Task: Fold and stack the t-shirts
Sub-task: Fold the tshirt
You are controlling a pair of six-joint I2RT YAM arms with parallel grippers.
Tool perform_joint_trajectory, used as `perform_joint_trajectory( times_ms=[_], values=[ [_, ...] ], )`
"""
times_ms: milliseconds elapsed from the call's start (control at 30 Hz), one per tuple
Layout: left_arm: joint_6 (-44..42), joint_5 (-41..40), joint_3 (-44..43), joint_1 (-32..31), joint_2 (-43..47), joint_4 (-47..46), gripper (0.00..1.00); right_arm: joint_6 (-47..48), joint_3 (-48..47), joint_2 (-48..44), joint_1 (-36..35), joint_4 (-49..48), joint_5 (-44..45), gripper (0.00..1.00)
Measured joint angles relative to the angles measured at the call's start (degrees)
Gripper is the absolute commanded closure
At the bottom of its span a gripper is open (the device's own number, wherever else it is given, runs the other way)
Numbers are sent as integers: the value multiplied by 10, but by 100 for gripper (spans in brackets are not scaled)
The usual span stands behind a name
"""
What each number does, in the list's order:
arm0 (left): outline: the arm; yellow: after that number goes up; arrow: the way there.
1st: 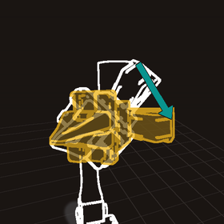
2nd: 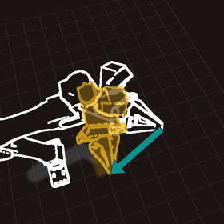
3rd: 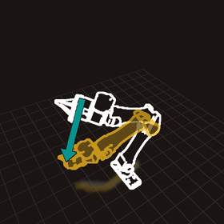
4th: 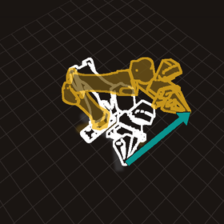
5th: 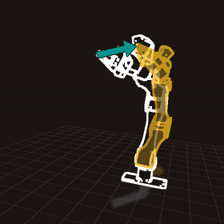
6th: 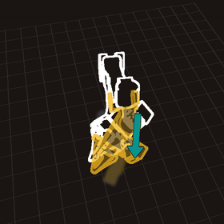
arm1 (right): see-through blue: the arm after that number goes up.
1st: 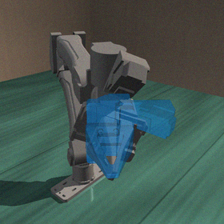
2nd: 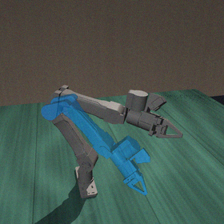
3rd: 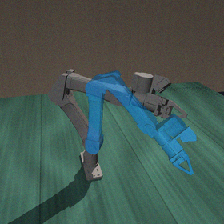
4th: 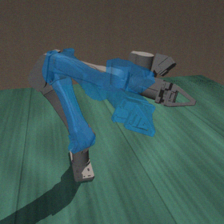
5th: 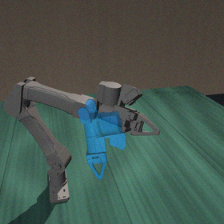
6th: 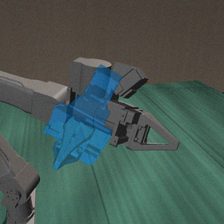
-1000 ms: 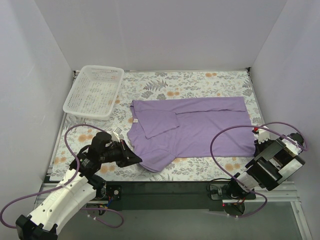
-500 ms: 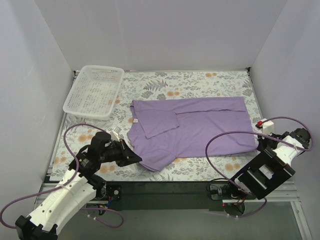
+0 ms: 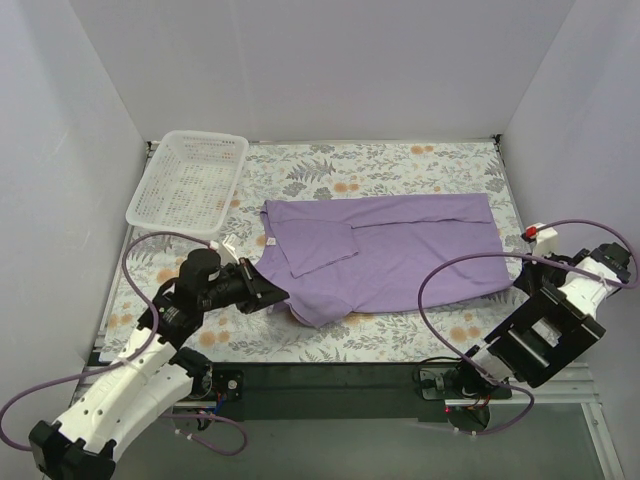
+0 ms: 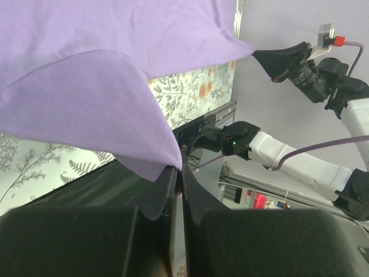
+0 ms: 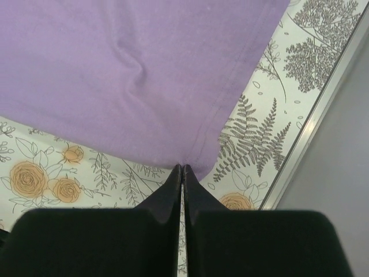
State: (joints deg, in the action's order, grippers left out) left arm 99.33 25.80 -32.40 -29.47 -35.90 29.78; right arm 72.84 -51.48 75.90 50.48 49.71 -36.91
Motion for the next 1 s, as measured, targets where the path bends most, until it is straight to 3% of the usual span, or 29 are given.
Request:
perform_joint_trajectory(
  times_ms=[367,733,1000],
  values=[
    [-16,-37,-78,7,-120,-56,100,-84,-73,66,-44,-8,-40,99],
    [-38,-19,-135,102,-259,-135,100,-193,-107,129,-112,-72,-41,99],
    [-63,0,-210,137,-361,-166,100,-274,-129,172,-158,-136,-30,99]
  ],
)
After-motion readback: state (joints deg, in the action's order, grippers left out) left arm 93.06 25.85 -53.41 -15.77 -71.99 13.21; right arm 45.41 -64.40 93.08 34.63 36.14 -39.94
